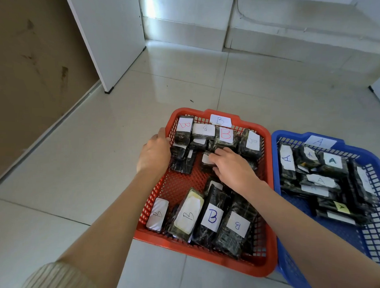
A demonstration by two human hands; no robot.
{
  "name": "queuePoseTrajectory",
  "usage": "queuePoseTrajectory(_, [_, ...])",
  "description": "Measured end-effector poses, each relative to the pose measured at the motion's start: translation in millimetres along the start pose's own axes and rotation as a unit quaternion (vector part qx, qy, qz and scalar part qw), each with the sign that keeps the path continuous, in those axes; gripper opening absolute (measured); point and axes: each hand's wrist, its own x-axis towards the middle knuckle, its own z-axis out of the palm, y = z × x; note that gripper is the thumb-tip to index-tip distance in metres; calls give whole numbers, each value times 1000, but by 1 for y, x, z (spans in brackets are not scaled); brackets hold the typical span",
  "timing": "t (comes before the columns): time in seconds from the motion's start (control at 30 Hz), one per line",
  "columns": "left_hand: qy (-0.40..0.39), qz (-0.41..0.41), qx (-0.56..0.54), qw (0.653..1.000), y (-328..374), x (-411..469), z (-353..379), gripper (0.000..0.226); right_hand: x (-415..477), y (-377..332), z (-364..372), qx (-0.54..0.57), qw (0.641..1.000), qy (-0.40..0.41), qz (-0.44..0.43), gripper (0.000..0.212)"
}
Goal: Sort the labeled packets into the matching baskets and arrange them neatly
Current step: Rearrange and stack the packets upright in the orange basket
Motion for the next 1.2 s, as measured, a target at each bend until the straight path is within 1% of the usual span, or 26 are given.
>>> queuePoseTrajectory(0.07, [-2,-4,-1,1000,0,0,1,32,-6,1,1,-3,1000,-1,-1,27])
queuePoseTrajectory(0.17, [-11,-15,-2,1000,3,0,0,33,-8,5,1,15,1000,-1,5,21])
queuePoseTrajectory(0.2, [1,-7,4,1000,3,-1,-2,34,-7,6,1,29,1000,-2,8,20])
queuePoseTrajectory(0.27, [70,42,16,997,2,-8,-9,35,-4,6,-1,84,996,-7,21,19])
queuePoseTrajectory(0.3, [100,81,0,992,2,-15,-14,32,-3,5,-2,118,992,-11,31,20])
queuePoseTrajectory(0.33, [98,126,-27,987,3,-24,-17,28,-3,4,-3,146,988,-16,41,21])
queuePoseTrajectory(0.37, [58,166,-59,983,3,-34,-20,26,-3,2,-4,163,985,-23,50,22])
queuePoseTrajectory(0.4, [-19,188,-75,979,5,-44,-22,27,-2,0,-4,168,984,-32,58,22])
queuePoseTrajectory(0.43, [-121,189,-69,972,6,-54,-24,31,-1,-1,-3,167,983,-40,65,22])
queuePoseTrajectory(0.47, [-223,176,-52,957,7,-60,-24,36,1,-2,-4,164,983,-48,71,21])
queuePoseTrajectory(0.5, [-304,156,-39,939,8,-65,-25,44,2,-2,-5,163,982,-55,75,21])
queuePoseTrajectory(0.53, [-358,133,-35,924,7,-67,-25,51,3,-2,-7,166,981,-63,82,22])
queuePoseTrajectory(0.57, [-383,112,-43,916,7,-69,-26,56,3,-2,-9,176,978,-69,91,23])
queuePoseTrajectory(0.6, [-387,94,-62,915,6,-71,-27,57,2,-2,-12,189,974,-71,101,23])
queuePoseTrajectory(0.63, [-378,81,-90,918,6,-72,-28,52,0,-2,-15,204,970,-65,112,24])
queuePoseTrajectory(0.7, [-337,57,-148,928,7,-70,-33,37,-6,2,-21,243,959,-35,142,28])
queuePoseTrajectory(0.77, [-266,17,-207,941,9,-61,-44,24,-14,6,-29,299,938,1,176,36])
queuePoseTrajectory(0.8, [-212,-13,-245,946,9,-54,-51,21,-17,5,-33,329,926,12,186,40])
queuePoseTrajectory(0.83, [-149,-47,-287,945,8,-46,-58,18,-21,2,-35,352,918,9,182,43])
queuePoseTrajectory(0.9, [-27,-111,-352,929,7,-30,-70,17,-25,-14,-36,362,922,-18,136,46])
queuePoseTrajectory(0.97, [47,-154,-396,904,8,-20,-76,20,-23,-32,-34,356,931,-14,81,46])
queuePoseTrajectory(1.03, [82,-177,-422,885,8,-15,-77,21,-17,-46,-31,356,933,3,47,43])
queuePoseTrajectory(1.07, [94,-183,-428,880,8,-15,-77,20,-14,-50,-29,352,935,-4,39,41])
queuePoseTrajectory(1.13, [111,-196,-432,873,7,-17,-74,20,-8,-54,-20,329,942,-60,23,35])
queuePoseTrajectory(1.2, [119,-208,-439,866,6,-20,-70,20,-6,-55,-9,326,938,-119,17,29])
